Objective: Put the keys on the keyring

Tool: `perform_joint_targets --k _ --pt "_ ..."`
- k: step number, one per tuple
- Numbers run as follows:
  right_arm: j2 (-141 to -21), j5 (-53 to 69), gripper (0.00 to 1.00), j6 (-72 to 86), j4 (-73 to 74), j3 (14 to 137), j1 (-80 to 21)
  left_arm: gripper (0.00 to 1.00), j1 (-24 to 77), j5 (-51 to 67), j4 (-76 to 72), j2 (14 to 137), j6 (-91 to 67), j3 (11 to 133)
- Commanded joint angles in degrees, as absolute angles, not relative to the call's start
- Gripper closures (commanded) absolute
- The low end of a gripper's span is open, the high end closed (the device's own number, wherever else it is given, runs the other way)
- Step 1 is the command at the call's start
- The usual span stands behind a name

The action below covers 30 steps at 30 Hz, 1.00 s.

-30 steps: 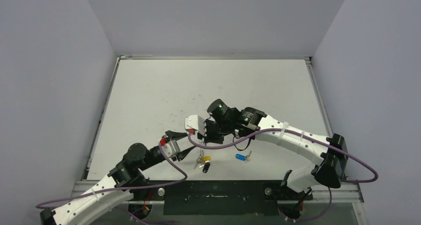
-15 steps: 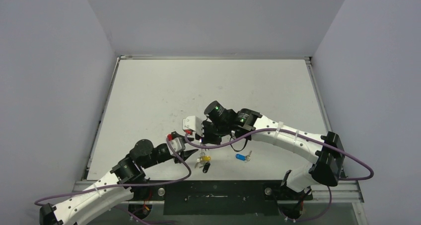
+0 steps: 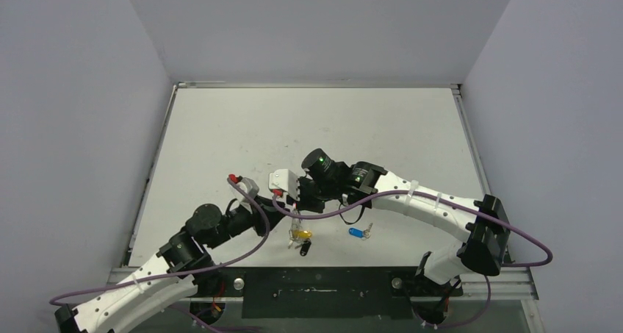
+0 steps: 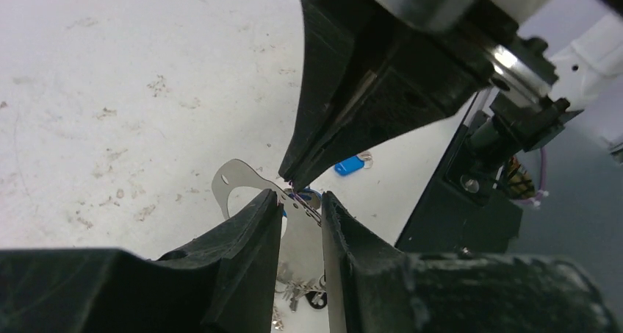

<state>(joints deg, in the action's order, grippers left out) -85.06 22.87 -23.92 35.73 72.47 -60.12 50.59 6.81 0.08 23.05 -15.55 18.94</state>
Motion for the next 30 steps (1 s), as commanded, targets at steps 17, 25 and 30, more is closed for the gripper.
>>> perform_joint_targets --k 17,25,30 --pt "-82.73 21.0 1.0 -22.44 31.49 71.77 -60.91 0.65 50.74 2.61 15.02 36.54 -31.52 34.1" --pt "-82.53 20.83 1.0 -22.34 31.4 71.63 -60.93 0.67 50.75 2.83 10.63 38.25 -31.16 32.77" --pt "-82.53 20.58 1.0 -22.24 31.08 71.4 -60.99 0.6 50.75 3.66 10.24 40.33 -30.81 32.6"
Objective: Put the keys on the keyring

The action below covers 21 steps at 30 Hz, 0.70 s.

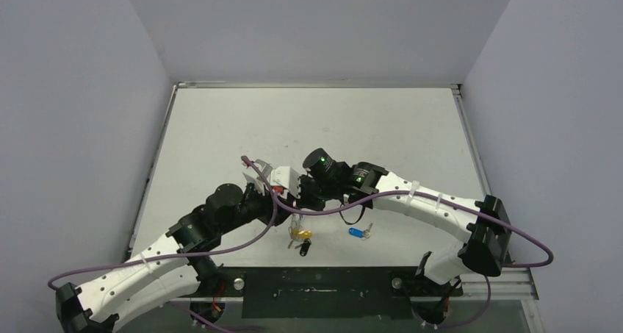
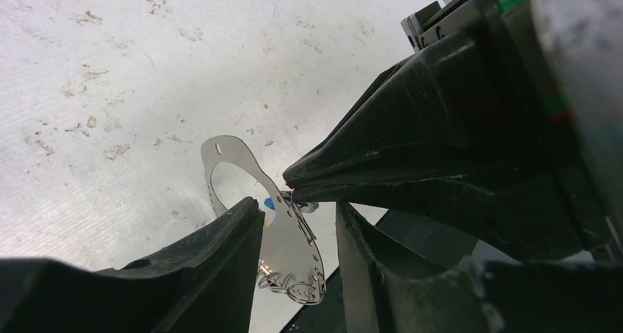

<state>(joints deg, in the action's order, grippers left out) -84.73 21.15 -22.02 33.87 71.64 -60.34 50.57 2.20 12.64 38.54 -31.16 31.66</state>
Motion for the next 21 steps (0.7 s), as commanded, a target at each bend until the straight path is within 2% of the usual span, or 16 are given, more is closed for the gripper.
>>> perform_joint_targets --k 1,6,10,11,17,21 --pt "-82.46 20.47 1.0 -22.24 30.99 71.35 -61.01 0.6 50.72 3.91 10.01 40.56 -30.81 32.3" --pt "-82.18 20.31 1.0 -22.06 30.67 70.95 -60.94 0.73 50.72 4.71 6.93 40.86 -32.4 29.45" --pt "-81.93 20.18 1.0 -21.97 30.46 70.78 -60.99 0.75 50.71 4.8 6.61 40.9 -32.37 28.94" --pt "-81.92 20.07 1.0 -21.91 30.35 70.72 -61.05 0.75 50.71 4.71 6.74 40.81 -32.04 29.04" --pt "-81.44 19.08 1.0 -21.64 29.22 69.86 -60.92 0.57 50.71 1.68 7.5 35.77 -31.05 27.19" --pt "-80.54 18.94 1.0 -21.53 27.92 68.63 -60.91 0.55 50.71 0.44 5.99 29.81 -31.61 24.25"
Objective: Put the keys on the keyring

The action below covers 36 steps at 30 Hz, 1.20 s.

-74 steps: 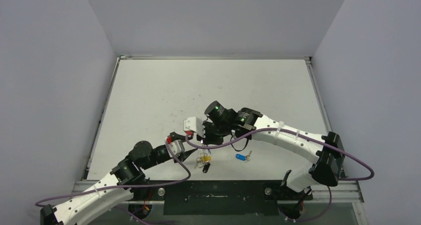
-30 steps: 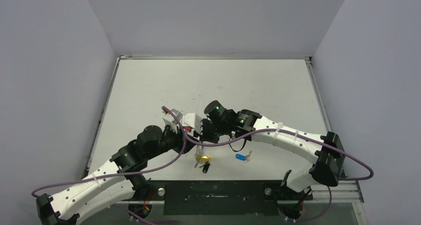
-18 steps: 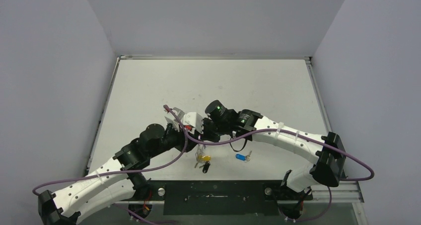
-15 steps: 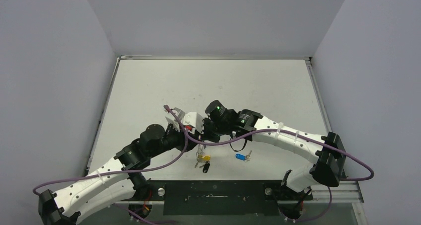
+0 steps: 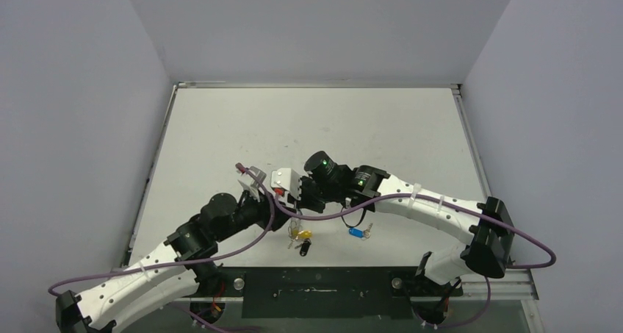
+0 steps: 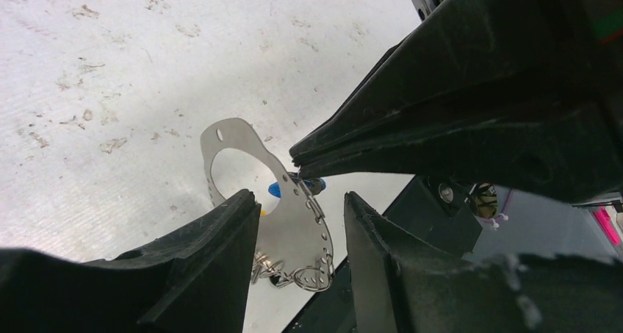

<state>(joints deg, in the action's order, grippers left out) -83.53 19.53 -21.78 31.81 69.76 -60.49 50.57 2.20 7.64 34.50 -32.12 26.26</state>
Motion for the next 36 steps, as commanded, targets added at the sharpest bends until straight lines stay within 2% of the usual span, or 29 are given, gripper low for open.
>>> perform_joint_targets --k 1,9,23,25,32,36 --pt "-80.45 18.93 1.0 -21.46 27.79 68.5 -60.94 0.55 50.76 -0.59 5.36 28.0 -31.99 23.64" --pt "-80.45 19.11 1.0 -21.19 27.6 68.81 -60.97 0.56 50.74 0.0 2.2 24.77 -34.8 20.57" --pt "-80.08 19.83 1.0 -21.18 27.86 69.0 -61.0 0.6 50.68 2.72 -1.08 36.13 -36.26 25.33" --pt "-80.01 19.78 1.0 -21.25 27.86 68.99 -61.0 0.64 50.66 2.89 -0.9 37.13 -36.14 25.88" --pt "-80.0 19.47 1.0 -21.27 28.19 69.0 -61.0 0.98 50.63 1.65 -0.34 36.21 -36.12 25.73" --pt "-79.43 19.16 1.0 -21.19 28.04 68.61 -61.02 1.0 50.67 0.44 -0.6 32.97 -36.12 24.21"
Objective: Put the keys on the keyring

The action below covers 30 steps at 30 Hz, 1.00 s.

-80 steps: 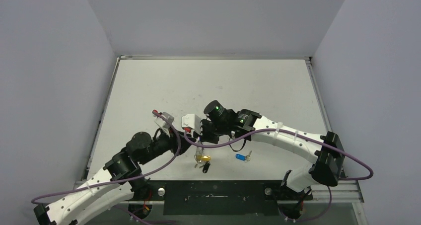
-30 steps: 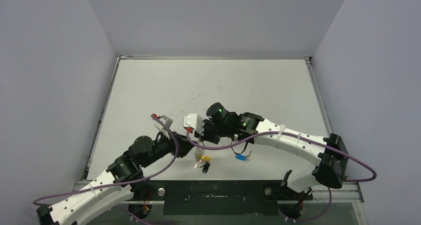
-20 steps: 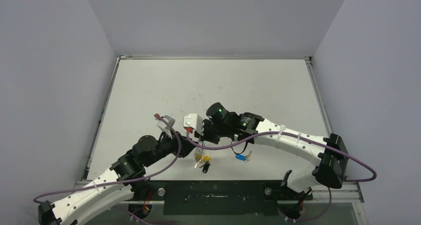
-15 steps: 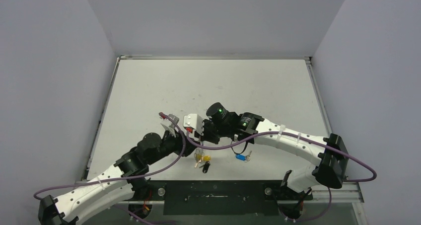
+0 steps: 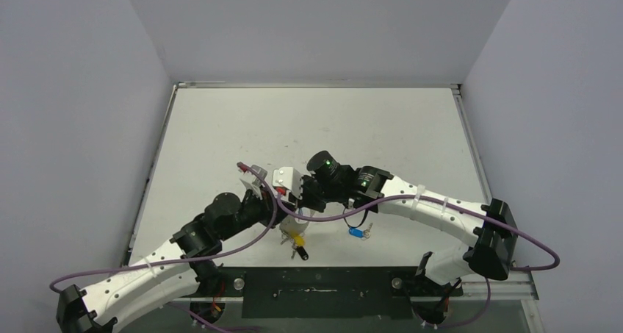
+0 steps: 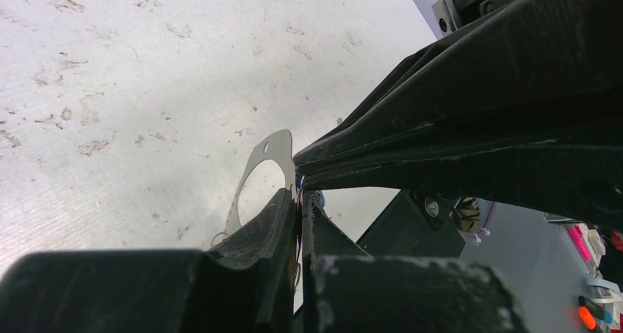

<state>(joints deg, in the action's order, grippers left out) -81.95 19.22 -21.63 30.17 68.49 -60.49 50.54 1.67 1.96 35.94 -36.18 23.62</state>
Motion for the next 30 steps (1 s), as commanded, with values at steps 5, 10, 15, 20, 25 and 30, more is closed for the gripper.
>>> perform_joint_targets --k 5,10,15,20,25,30 --pt "-77.64 19.82 1.0 -19.94 26.62 66.31 -60.84 1.0 50.74 -1.44 -4.09 28.02 -35.97 20.9" --pt "-75.6 21.35 1.0 -18.28 24.49 62.69 -60.55 1.0 50.71 -2.44 -6.03 24.87 -35.55 18.42" --pt "-74.63 23.64 1.0 -16.27 22.0 59.56 -60.5 1.0 50.74 -3.69 -6.42 23.28 -35.77 17.42" --pt "-74.5 24.86 1.0 -15.08 21.26 57.89 -60.55 1.0 50.74 -4.69 -6.42 22.7 -36.12 17.14" --pt "-74.23 27.39 1.0 -13.46 18.97 56.25 -60.8 1.0 50.73 -5.65 -6.71 22.54 -36.31 16.75" --pt "-74.36 28.38 1.0 -12.38 18.29 55.53 -61.06 1.0 50.73 -6.77 -7.19 22.38 -36.31 16.27"
